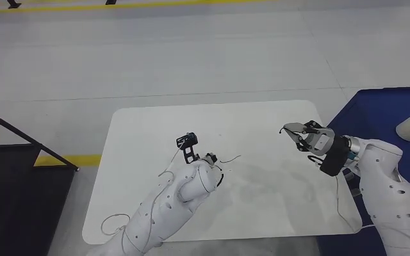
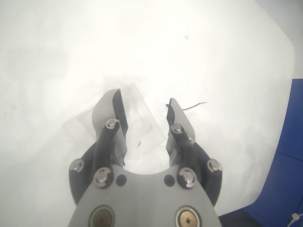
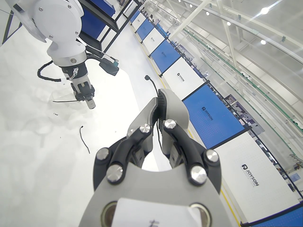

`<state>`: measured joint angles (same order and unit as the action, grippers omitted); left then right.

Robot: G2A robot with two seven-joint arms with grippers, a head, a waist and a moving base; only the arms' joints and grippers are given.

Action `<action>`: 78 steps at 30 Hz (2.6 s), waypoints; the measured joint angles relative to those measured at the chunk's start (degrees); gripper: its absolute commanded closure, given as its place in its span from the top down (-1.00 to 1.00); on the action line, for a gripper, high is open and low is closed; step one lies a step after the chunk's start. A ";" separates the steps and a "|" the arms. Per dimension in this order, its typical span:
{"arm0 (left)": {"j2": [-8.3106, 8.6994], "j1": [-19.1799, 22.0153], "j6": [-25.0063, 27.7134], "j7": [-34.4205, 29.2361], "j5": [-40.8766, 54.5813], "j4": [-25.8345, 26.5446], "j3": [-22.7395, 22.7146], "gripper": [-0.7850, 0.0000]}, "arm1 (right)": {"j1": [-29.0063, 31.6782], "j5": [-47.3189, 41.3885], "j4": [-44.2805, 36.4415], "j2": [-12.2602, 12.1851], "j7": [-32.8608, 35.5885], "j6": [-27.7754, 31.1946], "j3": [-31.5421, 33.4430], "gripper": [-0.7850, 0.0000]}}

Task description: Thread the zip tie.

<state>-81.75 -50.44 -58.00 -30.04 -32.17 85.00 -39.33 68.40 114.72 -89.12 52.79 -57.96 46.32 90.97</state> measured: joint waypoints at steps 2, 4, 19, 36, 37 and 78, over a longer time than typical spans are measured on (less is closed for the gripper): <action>-0.01 -0.48 0.00 -1.97 -1.90 0.46 -0.67 -0.32 | 0.00 0.00 0.00 0.00 0.00 0.00 0.00 -1.00; 0.05 -1.47 0.00 -4.32 -5.27 1.03 -1.49 -0.20 | 0.00 0.00 0.00 0.00 0.00 0.00 0.00 -1.00; -2.69 -6.77 0.00 -16.25 -27.14 2.28 -5.82 -0.24 | 0.00 0.00 0.00 0.00 0.00 0.00 0.00 -1.00; -7.20 -5.67 0.00 -16.25 -30.78 -5.85 -6.42 -0.25 | 0.00 0.00 0.00 0.00 0.00 0.00 0.00 -1.00; -7.40 -5.65 0.00 -16.25 -30.94 -6.08 -6.52 -0.25 | 0.00 0.00 0.00 0.00 0.00 0.00 0.00 -1.00; -12.57 -14.04 8.42 -24.67 -53.82 0.21 -15.32 -0.25 | 0.00 0.00 0.00 0.00 0.00 0.00 0.00 -1.00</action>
<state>-94.32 -64.48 -49.58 -54.71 -85.99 85.21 -54.65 68.40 114.72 -89.12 52.79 -57.96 46.32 90.97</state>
